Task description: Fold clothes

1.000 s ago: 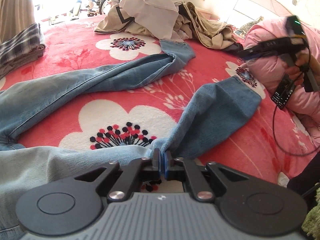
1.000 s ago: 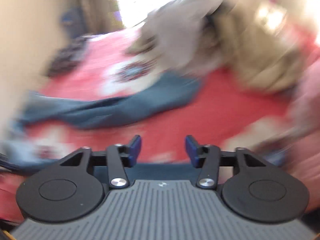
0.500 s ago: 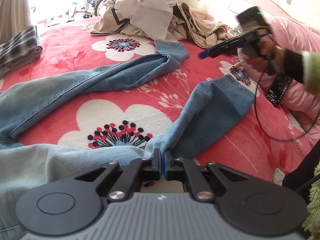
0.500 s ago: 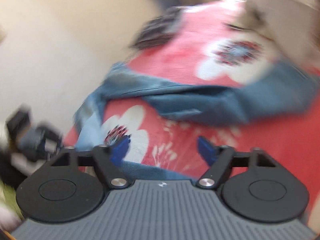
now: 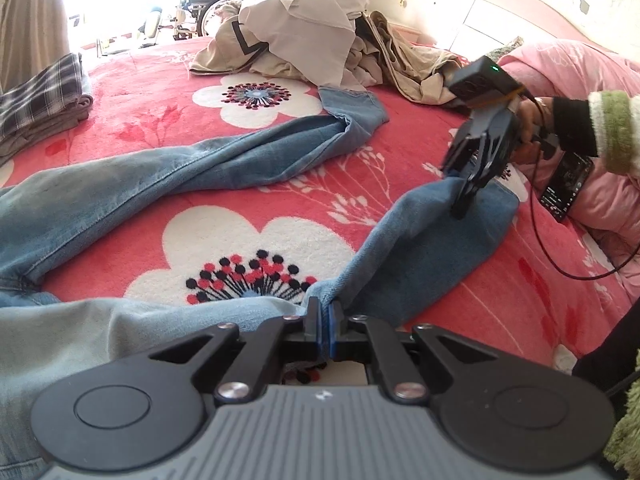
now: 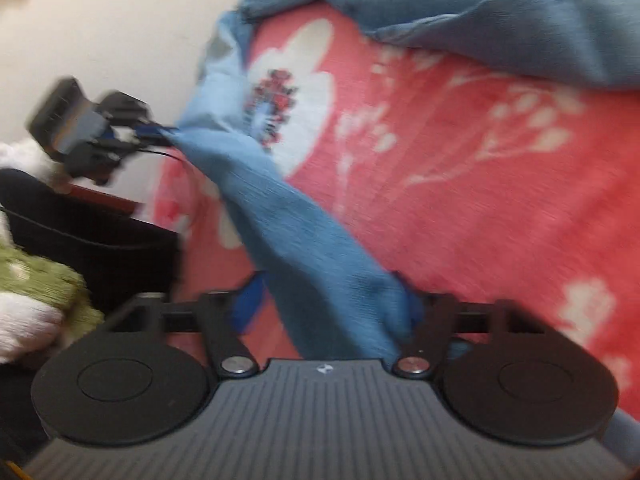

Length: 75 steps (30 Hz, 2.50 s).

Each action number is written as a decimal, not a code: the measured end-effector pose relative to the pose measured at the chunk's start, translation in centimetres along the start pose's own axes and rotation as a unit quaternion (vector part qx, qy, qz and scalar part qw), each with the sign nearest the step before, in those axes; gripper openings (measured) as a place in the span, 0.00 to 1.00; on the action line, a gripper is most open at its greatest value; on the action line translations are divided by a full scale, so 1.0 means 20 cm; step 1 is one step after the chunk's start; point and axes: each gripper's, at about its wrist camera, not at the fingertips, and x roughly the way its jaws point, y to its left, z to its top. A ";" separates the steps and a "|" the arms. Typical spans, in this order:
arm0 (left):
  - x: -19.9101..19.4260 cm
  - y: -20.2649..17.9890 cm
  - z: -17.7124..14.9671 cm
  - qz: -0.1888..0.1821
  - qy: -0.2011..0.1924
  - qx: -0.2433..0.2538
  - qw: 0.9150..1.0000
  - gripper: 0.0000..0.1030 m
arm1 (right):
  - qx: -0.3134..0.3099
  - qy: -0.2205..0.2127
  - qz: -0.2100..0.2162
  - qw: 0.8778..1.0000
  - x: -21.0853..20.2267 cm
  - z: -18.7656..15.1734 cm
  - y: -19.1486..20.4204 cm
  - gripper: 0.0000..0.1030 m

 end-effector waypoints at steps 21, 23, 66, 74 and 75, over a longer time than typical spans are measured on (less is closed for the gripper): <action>0.03 -0.02 -0.08 -0.074 0.074 -0.044 0.994 0.05 | -0.208 -0.096 -0.290 0.929 -0.15 -0.42 0.70 0.12; 0.07 -0.04 -0.15 -0.074 0.108 -0.029 0.991 0.05 | -0.180 -0.052 -0.277 0.942 0.00 -0.52 0.67 0.13; 0.31 -0.02 -0.17 -0.083 0.171 -0.037 0.981 0.37 | -0.018 -0.147 -0.312 0.938 0.32 -0.55 0.63 0.33; 0.30 -0.04 -0.17 -0.090 0.158 -0.054 0.982 0.37 | -0.042 -0.143 -0.364 0.920 0.23 -0.54 0.78 0.04; 0.30 -0.05 -0.17 -0.093 0.156 -0.056 0.982 0.37 | -0.038 -0.145 -0.372 0.916 0.21 -0.54 0.78 0.04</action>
